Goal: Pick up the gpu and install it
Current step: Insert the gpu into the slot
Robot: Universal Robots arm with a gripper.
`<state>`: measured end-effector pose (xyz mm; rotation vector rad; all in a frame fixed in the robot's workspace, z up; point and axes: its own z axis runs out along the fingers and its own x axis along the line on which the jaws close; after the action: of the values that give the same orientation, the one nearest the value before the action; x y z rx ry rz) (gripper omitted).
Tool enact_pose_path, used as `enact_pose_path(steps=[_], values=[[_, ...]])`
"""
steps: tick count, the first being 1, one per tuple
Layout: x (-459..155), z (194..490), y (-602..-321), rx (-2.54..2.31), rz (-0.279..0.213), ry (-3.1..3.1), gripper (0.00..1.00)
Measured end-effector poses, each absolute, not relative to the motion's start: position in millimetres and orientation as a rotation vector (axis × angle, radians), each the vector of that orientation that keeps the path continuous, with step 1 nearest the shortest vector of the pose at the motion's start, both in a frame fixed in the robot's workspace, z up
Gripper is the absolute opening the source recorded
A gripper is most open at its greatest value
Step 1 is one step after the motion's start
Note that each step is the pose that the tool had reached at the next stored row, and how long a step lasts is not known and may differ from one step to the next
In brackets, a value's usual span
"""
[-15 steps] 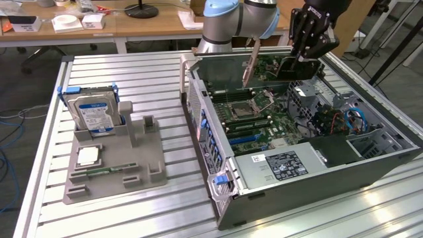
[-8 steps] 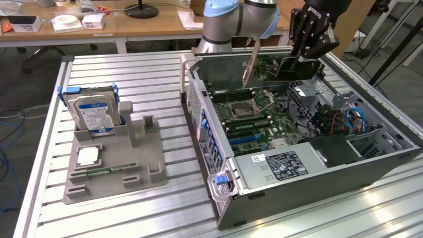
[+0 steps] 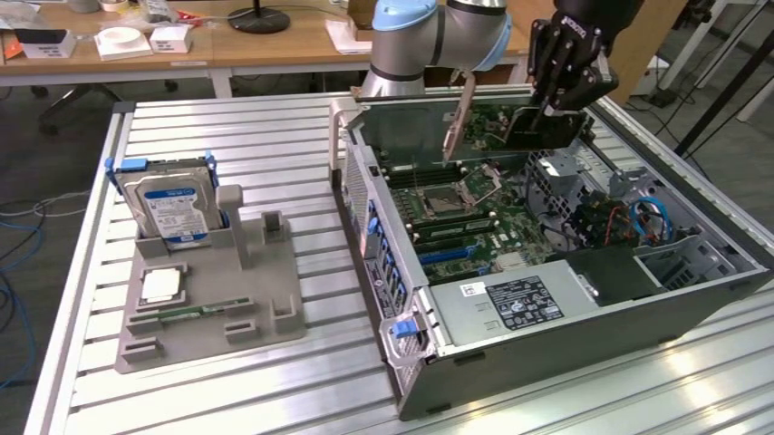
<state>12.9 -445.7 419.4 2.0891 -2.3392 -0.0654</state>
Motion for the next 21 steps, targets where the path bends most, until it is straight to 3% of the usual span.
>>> enact_pose_path(steps=[21], values=[[11.7, 411.7, -445.7, 2.09, -0.065, -2.34, 0.26]])
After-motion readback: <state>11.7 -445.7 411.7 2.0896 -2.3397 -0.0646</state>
